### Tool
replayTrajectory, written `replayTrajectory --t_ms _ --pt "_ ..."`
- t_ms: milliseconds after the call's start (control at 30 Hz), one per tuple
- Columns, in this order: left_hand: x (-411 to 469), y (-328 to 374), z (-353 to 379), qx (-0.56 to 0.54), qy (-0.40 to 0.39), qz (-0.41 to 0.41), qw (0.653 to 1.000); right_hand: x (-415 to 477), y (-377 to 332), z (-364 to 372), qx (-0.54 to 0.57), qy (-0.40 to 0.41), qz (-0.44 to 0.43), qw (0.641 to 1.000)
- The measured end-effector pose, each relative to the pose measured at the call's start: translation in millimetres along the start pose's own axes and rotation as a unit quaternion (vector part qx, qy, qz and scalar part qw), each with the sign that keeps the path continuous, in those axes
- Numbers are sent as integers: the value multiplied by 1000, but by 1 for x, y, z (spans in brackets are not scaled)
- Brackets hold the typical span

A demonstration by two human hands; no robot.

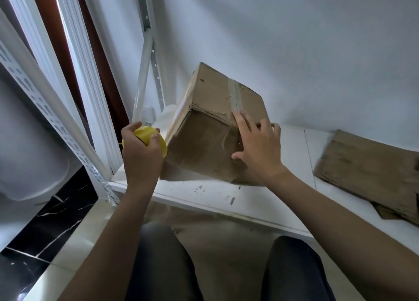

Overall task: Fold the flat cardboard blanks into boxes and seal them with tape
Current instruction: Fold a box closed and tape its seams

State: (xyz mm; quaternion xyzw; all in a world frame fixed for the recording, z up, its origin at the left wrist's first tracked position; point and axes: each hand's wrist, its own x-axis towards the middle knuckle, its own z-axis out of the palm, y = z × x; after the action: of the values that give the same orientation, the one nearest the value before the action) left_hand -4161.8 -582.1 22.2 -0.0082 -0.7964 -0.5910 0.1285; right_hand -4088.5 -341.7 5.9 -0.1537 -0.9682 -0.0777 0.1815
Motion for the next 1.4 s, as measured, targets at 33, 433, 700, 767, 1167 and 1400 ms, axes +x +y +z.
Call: replayTrajectory --t_ms 33,433,700,767,1167,1400 --pt "1 -1 4 3 -10 3 1000 -3 5 5 9 3 -6 1000" --pt "11 9 31 43 -72 -12 996 5 -26 31 81 56 68 993" --pt "11 21 36 47 -94 -29 994 -6 45 20 396 4 222 891" --pt "8 29 44 38 -112 -69 991 -13 50 22 508 0 260 821" --pt "-48 4 119 74 -238 -152 957 -76 123 17 421 28 287 860" --pt "-36 25 111 165 -205 -52 963 -69 121 27 361 22 279 890"
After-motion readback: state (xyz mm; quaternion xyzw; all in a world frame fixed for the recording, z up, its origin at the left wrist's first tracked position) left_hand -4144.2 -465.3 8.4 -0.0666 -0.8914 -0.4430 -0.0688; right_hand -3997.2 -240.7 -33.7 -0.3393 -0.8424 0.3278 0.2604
